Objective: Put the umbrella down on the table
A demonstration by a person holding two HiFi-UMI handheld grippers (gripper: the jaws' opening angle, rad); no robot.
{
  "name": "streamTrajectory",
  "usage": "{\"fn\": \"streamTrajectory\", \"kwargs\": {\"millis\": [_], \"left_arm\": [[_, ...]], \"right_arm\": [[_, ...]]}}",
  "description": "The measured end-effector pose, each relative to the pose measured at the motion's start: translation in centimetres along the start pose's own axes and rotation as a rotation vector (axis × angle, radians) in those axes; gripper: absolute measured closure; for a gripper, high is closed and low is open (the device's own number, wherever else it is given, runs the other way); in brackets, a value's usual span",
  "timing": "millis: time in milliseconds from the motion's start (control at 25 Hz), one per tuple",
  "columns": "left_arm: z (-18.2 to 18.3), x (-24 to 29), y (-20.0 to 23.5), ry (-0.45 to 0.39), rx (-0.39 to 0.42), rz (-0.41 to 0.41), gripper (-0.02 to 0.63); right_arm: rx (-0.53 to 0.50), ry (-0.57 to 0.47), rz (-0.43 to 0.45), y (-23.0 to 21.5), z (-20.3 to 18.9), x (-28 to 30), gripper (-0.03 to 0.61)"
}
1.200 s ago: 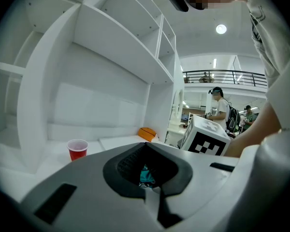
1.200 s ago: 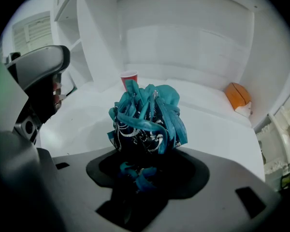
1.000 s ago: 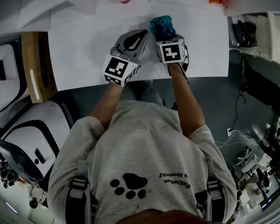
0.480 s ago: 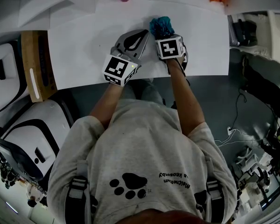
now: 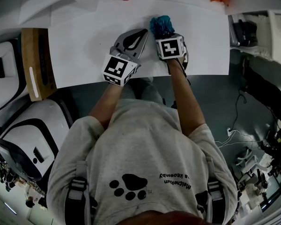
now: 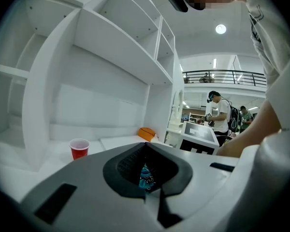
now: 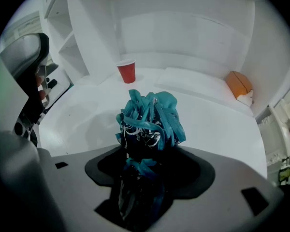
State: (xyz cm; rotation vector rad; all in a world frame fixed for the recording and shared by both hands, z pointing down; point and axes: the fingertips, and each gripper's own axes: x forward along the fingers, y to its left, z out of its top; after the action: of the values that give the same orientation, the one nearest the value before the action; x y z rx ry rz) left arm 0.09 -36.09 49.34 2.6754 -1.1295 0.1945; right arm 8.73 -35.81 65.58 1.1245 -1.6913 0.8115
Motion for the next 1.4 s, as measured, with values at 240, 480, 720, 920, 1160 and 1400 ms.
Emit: {"fn": "streamTrajectory", "kwargs": {"millis": [240,480,720,920,1160,1400], "left_arm": [[0.0,-0.3,-0.7,-0.005,0.001,-0.010,0.603],[0.6,-0.4,-1.2,-0.015,0.007,-0.018,0.603],[1.4,-0.9,-1.6,-0.025,0.019,-0.011,0.603],[2.5,-1.5,-2.0,-0.038,0.035,-0.001,0.603],[4.6,-2.4,-3.1,-0.065,0.057,-0.013,0.603],[6.6,-3.5,-5.0,-0.095,0.079,-0.018,0.603]], "right_arm": [[0.001,-0.038,0.012,0.7,0.1,-1.7,0.293],[-0.073,-0.242,-0.017,1.4,3.1,-5.3,0.291],[-0.054,-0.385,-0.022,1.7,4.3,-9.5,0.293],[-0.050,-0.513,-0.030,1.9,5.2,-13.0,0.295],[-0.045,-0.664,-0.091,2.0,6.0,-17.6,0.472],[-0.019,-0.799,-0.125,2.0,5.8,-22.0,0.534]]}}
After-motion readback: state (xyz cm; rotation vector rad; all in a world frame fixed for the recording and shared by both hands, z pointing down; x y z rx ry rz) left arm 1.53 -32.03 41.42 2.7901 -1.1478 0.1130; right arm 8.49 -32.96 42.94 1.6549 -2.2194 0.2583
